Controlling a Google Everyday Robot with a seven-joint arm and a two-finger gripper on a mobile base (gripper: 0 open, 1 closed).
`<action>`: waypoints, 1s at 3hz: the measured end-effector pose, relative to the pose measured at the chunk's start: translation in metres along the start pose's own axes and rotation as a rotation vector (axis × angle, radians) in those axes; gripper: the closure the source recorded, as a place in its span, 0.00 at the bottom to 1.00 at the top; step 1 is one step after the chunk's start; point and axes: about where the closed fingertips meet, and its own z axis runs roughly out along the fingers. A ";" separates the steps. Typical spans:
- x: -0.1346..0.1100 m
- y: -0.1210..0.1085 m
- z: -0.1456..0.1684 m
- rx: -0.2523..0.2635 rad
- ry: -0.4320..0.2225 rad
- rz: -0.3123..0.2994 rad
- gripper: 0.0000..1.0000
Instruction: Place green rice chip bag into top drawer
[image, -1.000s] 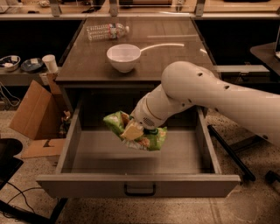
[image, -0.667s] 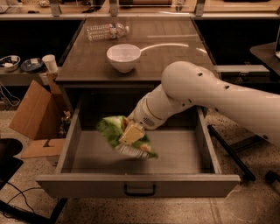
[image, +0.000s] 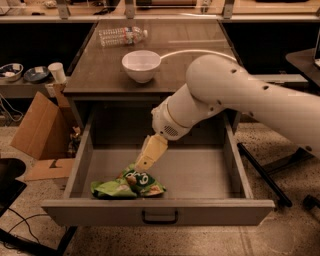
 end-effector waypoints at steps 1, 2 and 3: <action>-0.038 -0.004 -0.046 -0.021 0.000 -0.067 0.00; -0.078 -0.009 -0.094 -0.039 0.026 -0.143 0.00; -0.085 0.001 -0.114 -0.085 0.057 -0.173 0.00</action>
Offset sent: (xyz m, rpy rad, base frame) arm -0.0255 -0.0160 0.1880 -0.1755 0.0615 0.3217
